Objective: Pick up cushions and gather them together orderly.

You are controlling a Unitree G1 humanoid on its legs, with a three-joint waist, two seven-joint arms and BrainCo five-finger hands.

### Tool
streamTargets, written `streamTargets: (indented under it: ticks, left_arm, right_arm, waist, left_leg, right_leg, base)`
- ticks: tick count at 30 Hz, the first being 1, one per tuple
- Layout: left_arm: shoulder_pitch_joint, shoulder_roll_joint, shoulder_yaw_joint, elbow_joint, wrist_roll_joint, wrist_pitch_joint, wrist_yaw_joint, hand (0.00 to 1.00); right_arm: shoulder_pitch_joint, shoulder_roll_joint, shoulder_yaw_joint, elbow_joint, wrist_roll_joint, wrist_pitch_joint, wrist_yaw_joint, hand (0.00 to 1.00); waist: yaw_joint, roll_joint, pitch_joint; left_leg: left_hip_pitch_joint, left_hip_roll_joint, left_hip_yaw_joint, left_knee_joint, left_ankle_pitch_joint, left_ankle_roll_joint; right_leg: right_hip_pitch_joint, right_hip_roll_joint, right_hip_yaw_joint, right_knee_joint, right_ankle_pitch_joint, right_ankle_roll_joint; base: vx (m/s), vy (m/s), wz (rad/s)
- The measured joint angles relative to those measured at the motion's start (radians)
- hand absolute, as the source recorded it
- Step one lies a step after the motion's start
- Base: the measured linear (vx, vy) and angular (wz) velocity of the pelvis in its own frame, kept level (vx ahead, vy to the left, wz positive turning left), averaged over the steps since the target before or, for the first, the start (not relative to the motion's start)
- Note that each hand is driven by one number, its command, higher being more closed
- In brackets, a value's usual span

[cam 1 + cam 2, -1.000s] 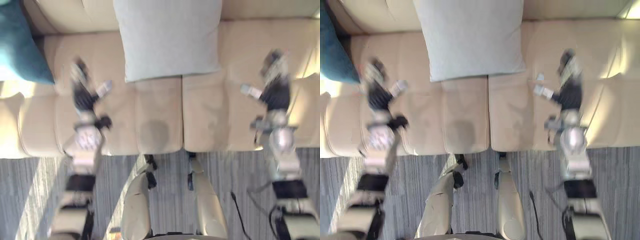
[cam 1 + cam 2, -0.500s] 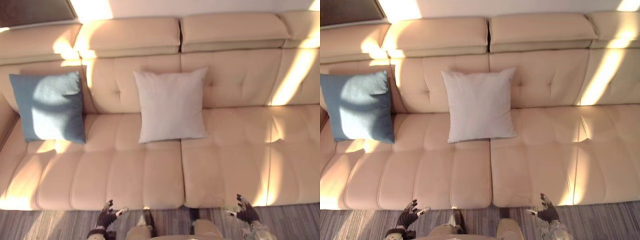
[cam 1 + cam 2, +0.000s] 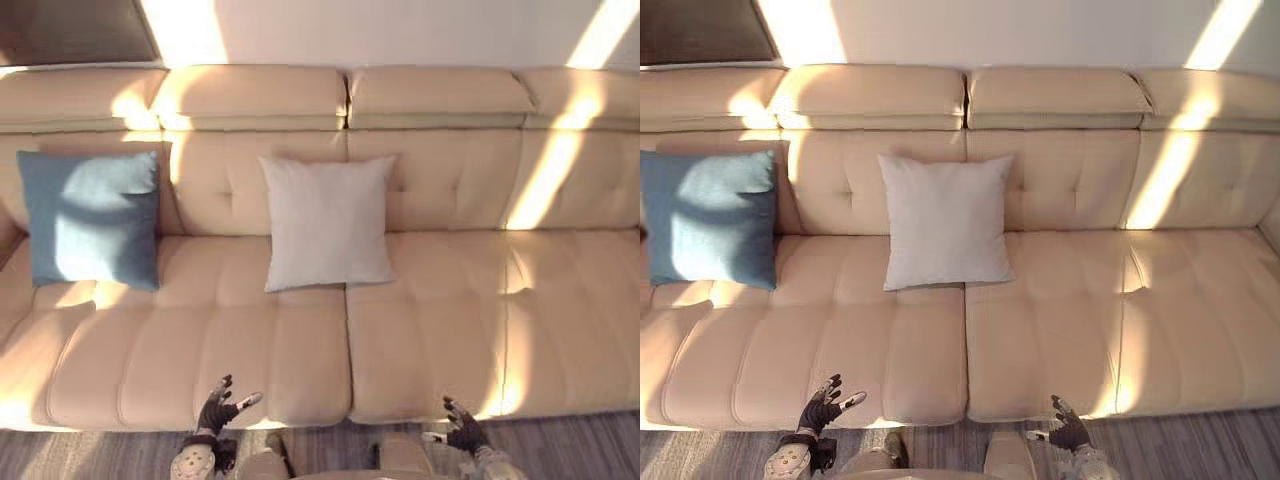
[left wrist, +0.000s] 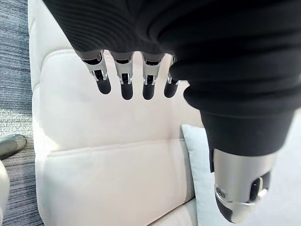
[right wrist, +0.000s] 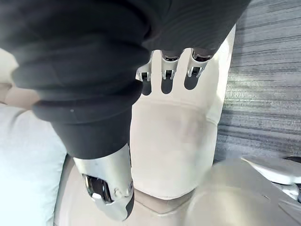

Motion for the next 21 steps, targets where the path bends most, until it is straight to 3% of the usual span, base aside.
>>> streamTargets:
  ticks: [1, 3, 4, 5, 6, 7, 8, 10, 11, 13, 16, 21]
  left_arm:
    - [0.0, -0.014, -0.003, -0.009, 0.0, 0.001, -0.001, 0.0]
    - [0.002, -0.016, -0.005, -0.022, 0.0, 0.002, 0.002, 0.0]
    - [-0.005, -0.016, -0.013, -0.021, -0.005, 0.004, 0.007, 0.0]
    - [-0.008, -0.016, -0.021, -0.021, -0.009, 0.004, 0.007, 0.0]
    - [-0.014, -0.02, -0.037, -0.021, -0.008, 0.005, 0.006, 0.0]
    - [-0.019, -0.023, -0.037, -0.021, -0.008, 0.005, 0.005, 0.0]
    - [-0.018, -0.025, -0.037, -0.023, -0.008, 0.005, 0.005, 0.0]
    - [-0.011, -0.024, -0.033, -0.025, -0.008, 0.004, 0.004, 0.0]
    - [-0.006, -0.025, -0.031, -0.025, -0.009, 0.004, 0.005, 0.0]
    - [0.009, -0.025, -0.03, -0.022, -0.009, 0.007, 0.004, 0.0]
    - [-0.003, -0.013, -0.029, -0.019, -0.009, 0.009, 0.006, 0.0]
    - [0.002, 0.001, -0.029, -0.018, -0.007, 0.01, 0.02, 0.0]
  right_arm:
    - [-0.011, -0.007, -0.013, -0.002, 0.001, -0.001, -0.001, 0.0]
    - [-0.041, -0.012, -0.023, -0.004, 0.002, -0.002, -0.002, 0.0]
    - [-0.07, -0.02, -0.022, 0.008, 0.002, 0.0, -0.001, 0.0]
    - [-0.075, -0.024, -0.026, 0.011, 0.005, 0.001, -0.002, 0.0]
    - [-0.074, -0.029, -0.045, 0.019, 0.009, 0.001, -0.005, 0.0]
    - [-0.072, -0.025, -0.058, 0.023, 0.009, 0.001, -0.008, 0.0]
    - [-0.072, -0.024, -0.072, 0.024, 0.01, 0.002, -0.018, 0.0]
    - [-0.074, -0.031, -0.094, 0.024, 0.009, 0.002, -0.02, 0.0]
    - [-0.082, -0.034, -0.095, 0.024, 0.009, 0.002, -0.02, 0.0]
    - [-0.099, -0.043, -0.098, 0.024, 0.008, 0.002, -0.02, 0.0]
    - [-0.086, -0.027, -0.11, 0.025, 0.007, 0.004, -0.02, 0.0]
    - [-0.059, -0.023, -0.125, 0.026, 0.008, 0.011, -0.022, 0.0]
  waist:
    - [0.015, 0.043, -0.003]
    - [0.022, 0.064, -0.003]
    - [0.016, 0.085, 0.014]
    - [0.015, 0.089, 0.017]
    - [0.008, 0.086, 0.03]
    - [0.005, 0.08, 0.034]
    - [0.004, 0.066, 0.04]
    - [-0.002, 0.058, 0.04]
    - [-0.002, 0.062, 0.038]
    - [-0.002, 0.087, 0.028]
    - [-0.011, 0.077, 0.023]
    - [-0.039, 0.076, 0.006]
  left_leg:
    - [-0.018, 0.023, -0.003, -0.023, 0.033, -0.003]
    - [-0.081, 0.047, -0.001, -0.036, 0.082, -0.021]
    - [-0.104, 0.056, -0.028, -0.084, 0.15, -0.04]
    - [-0.104, 0.053, -0.051, -0.14, 0.207, -0.07]
    - [-0.103, 0.046, -0.096, -0.134, 0.208, -0.081]
    - [-0.103, 0.04, -0.105, -0.095, 0.174, -0.085]
    - [-0.095, 0.029, -0.111, -0.012, 0.105, -0.067]
    - [-0.069, 0.0, -0.128, 0.136, -0.044, -0.05]
    - [-0.052, -0.009, -0.142, 0.143, -0.076, -0.048]
    - [0.038, -0.032, -0.173, 0.003, -0.137, -0.031]
    - [0.095, -0.069, -0.146, -0.13, -0.089, -0.026]
    - [0.135, -0.098, -0.076, -0.156, -0.091, -0.021]
  right_leg:
    - [0.026, 0.027, -0.012, -0.095, -0.028, -0.033]
    - [0.018, 0.055, -0.045, -0.199, -0.077, -0.068]
    - [0.021, 0.078, -0.052, -0.273, -0.089, -0.088]
    - [0.02, 0.077, -0.064, -0.317, -0.085, -0.099]
    - [0.018, 0.075, -0.089, -0.342, -0.062, -0.145]
    - [0.016, 0.067, -0.094, -0.342, -0.056, -0.153]
    - [0.011, 0.054, -0.094, -0.342, -0.047, -0.165]
    - [-0.008, 0.045, -0.062, -0.381, -0.007, -0.151]
    - [-0.017, 0.048, -0.05, -0.395, 0.002, -0.151]
    - [-0.038, 0.073, -0.006, -0.454, 0.058, -0.127]
    - [-0.009, 0.061, 0.018, -0.555, 0.14, -0.1]
    - [0.022, 0.04, 0.086, -0.655, 0.217, -0.068]
  base:
    - [-0.19, -0.142, -0.19]
    - [-0.24, -0.196, -0.19]
    - [-0.37, -0.287, -0.03]
    - [-0.38, -0.251, 0.16]
    - [-0.32, -0.161, 0.19]
    - [-0.24, -0.081, 0.2]
    - [-0.32, -0.035, 0.06]
    - [-0.37, 0.019, -0.19]
    - [-0.22, 0.11, -0.49]
    - [-0.16, 0.144, -0.63]
    - [-0.11, 0.13, -0.28]
    - [-0.04, 0.131, -0.4]
